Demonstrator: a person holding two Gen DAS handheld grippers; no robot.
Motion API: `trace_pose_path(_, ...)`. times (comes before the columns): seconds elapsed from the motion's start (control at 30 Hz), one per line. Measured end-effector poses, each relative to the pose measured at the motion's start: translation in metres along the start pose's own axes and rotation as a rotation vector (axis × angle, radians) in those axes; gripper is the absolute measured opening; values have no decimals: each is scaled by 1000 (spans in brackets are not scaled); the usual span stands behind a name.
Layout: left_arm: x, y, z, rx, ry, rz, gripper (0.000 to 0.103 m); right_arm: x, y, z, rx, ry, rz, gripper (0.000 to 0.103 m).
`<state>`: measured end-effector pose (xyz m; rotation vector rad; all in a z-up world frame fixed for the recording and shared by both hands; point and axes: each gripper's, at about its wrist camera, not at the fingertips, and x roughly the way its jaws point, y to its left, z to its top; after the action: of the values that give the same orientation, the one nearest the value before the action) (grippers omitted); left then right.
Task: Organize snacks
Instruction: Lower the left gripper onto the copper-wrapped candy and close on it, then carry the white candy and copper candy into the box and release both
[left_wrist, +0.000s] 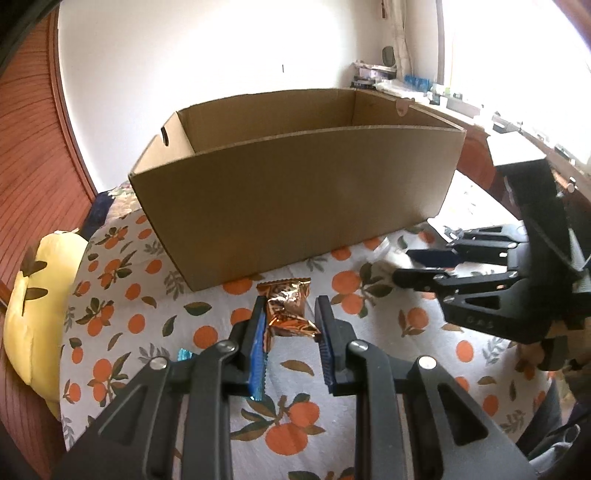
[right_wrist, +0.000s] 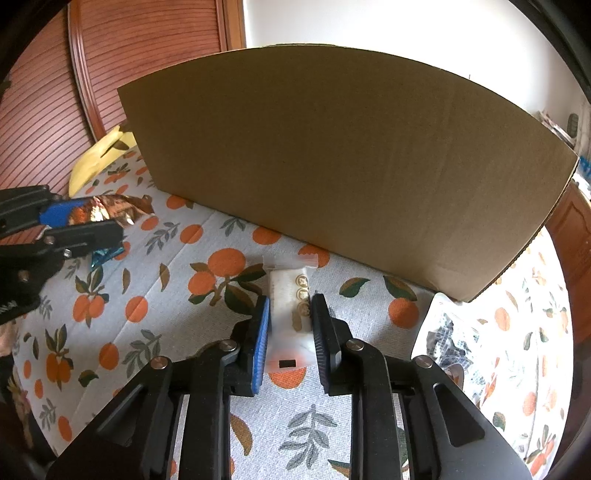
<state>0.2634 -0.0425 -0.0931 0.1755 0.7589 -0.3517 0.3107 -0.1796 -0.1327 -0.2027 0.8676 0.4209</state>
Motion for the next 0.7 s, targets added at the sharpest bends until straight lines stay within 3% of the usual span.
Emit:
trace_pose_path(0.3, -19, 1, 6, -20, -55, -8, 23, -13, 6, -4, -24, -17, 8, 19)
trace_pose_path(0.7, -44, 7, 37, -23, -142, -12, 23, -79, 3, 25, -52, -134, 13, 19)
